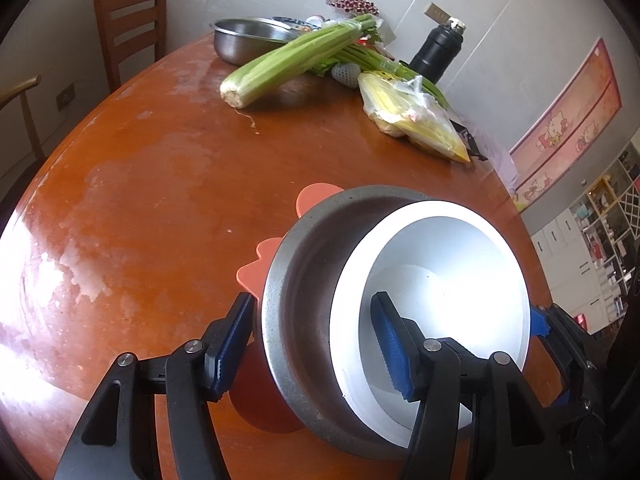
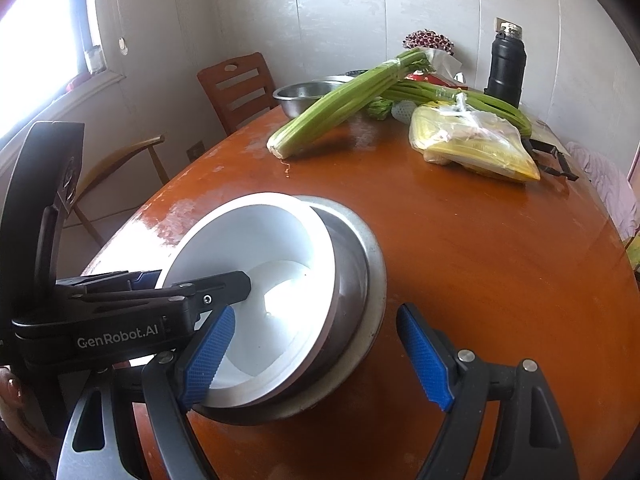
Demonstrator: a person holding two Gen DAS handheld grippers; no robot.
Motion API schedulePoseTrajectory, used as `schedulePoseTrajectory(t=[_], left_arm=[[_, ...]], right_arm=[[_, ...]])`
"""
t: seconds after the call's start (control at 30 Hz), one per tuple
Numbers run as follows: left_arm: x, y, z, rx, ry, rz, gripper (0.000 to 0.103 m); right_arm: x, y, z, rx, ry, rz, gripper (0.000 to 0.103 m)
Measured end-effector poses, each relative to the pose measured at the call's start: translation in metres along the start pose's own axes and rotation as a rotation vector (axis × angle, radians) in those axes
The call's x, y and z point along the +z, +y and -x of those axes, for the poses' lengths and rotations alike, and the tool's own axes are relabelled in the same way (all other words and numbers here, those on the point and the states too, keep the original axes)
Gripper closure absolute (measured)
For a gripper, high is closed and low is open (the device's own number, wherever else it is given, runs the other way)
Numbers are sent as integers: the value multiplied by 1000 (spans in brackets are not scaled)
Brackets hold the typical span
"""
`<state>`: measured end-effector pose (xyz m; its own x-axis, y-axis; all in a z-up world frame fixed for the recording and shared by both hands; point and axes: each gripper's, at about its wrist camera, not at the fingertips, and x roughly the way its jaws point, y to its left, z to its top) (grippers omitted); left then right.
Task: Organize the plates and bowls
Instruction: 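Lower the bowl stack onto the steel pan and open the left gripper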
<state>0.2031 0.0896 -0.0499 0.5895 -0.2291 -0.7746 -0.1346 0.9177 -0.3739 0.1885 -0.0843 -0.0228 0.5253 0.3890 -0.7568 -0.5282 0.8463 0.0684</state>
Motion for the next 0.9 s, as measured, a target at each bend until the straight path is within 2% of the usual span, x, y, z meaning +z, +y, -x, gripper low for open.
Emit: schedulePoseTrajectory(t=[0.5,0.9], left_arm=[[-4,-40,-14,6,30,-33,41],[-7,-62,-18,21,23,-53,41]], right_arm=[[-14,-37,14,5,-9,-43,21],[-21,-59,22,-8,-15,-76,21]])
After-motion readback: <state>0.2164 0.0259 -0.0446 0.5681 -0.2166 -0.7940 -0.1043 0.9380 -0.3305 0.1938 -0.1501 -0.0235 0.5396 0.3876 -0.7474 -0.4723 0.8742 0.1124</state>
